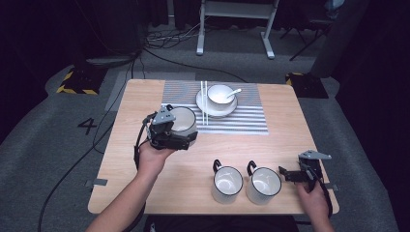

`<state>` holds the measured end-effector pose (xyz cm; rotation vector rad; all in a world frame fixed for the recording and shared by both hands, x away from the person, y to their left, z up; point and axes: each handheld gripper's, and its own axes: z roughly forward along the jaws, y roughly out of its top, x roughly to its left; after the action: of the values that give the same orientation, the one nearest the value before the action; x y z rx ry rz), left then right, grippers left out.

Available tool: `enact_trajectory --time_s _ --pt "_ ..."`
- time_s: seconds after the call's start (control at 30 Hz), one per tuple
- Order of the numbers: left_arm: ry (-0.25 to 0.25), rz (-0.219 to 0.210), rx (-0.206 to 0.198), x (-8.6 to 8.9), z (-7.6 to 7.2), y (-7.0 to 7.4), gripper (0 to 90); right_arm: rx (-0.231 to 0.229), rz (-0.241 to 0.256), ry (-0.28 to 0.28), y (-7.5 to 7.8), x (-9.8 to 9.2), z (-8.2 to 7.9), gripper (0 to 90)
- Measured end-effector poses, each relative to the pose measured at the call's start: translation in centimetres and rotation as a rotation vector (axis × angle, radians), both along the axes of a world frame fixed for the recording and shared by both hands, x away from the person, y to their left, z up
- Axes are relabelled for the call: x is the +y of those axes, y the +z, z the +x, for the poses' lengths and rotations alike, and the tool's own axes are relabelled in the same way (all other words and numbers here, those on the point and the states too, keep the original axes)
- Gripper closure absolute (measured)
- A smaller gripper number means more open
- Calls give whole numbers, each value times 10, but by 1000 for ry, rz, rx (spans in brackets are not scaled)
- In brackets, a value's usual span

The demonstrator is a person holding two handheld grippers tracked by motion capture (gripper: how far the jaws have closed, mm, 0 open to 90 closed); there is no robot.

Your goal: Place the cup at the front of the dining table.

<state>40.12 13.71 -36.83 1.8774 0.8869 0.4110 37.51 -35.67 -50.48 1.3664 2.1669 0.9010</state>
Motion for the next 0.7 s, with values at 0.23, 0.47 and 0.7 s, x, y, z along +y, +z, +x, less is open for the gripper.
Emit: enact_trajectory --time_s 0.23,0.47,0.7 --pt "4 3 -26 -2 24 2 32 0 1 0 0 0 0 4" --pt "27 -7 -23 0 46 7 32 0 1 0 0 0 0 4" --pt "64 -4 -5 5 70 4 32 0 1 -1 0 0 0 4"
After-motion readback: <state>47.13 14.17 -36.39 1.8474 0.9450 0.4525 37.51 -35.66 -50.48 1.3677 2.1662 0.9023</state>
